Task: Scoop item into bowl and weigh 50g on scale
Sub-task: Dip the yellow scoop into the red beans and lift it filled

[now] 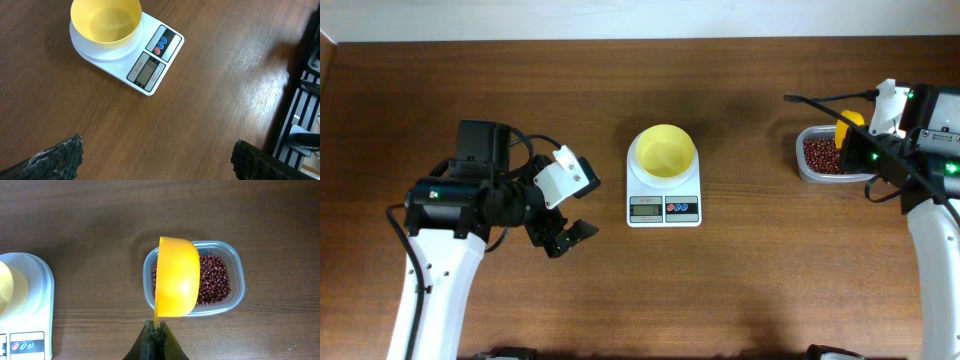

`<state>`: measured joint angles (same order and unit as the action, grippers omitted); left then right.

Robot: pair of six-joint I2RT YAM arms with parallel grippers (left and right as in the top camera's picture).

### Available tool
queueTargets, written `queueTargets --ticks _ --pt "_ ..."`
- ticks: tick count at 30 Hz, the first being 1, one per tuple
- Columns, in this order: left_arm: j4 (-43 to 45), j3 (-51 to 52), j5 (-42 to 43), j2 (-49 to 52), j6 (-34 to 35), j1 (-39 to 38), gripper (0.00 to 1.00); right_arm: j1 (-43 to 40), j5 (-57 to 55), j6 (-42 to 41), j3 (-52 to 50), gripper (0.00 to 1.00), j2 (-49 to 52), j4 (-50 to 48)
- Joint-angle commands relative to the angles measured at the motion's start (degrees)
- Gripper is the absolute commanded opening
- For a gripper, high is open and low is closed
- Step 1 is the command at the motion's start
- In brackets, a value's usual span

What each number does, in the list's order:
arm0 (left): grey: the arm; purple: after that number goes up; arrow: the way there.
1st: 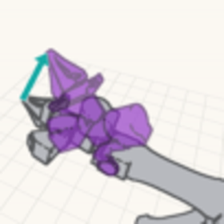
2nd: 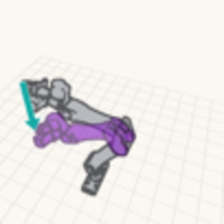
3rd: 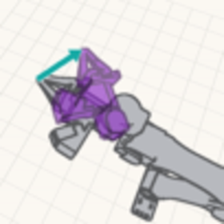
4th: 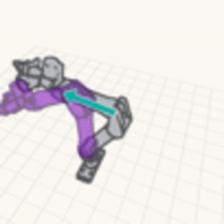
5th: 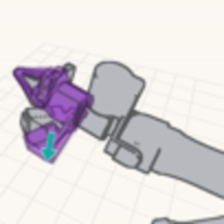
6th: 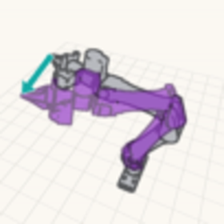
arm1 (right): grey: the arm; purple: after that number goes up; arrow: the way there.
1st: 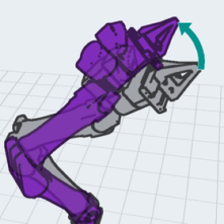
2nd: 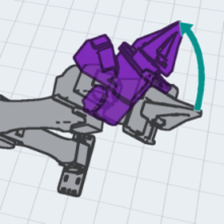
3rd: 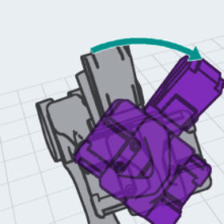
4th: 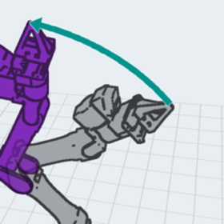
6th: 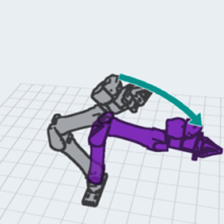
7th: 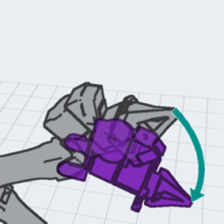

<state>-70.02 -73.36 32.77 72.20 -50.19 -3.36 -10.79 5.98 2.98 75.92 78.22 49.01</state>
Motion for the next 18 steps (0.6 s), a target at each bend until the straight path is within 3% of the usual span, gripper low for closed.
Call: queueTargets --ticks 1,5,12,18 --pt "0.07 -0.79 0.22 -0.96 -1.11 0.15 0.99 -0.17 -0.68 2.45 1.22 0.04 0.31 0.83" --pt "0.09 -0.79 0.22 -0.96 -1.11 0.15 0.99 -0.17 -0.74 9.09 1.14 0.04 1.73 1.77" --pt "0.07 -0.79 0.22 -0.96 -1.11 0.15 0.99 -0.15 -13.49 9.25 1.14 0.04 7.08 1.31" --pt "0.09 -0.79 0.22 -0.96 -1.11 0.15 0.99 -0.17 -15.06 9.25 1.14 0.04 11.89 0.09"
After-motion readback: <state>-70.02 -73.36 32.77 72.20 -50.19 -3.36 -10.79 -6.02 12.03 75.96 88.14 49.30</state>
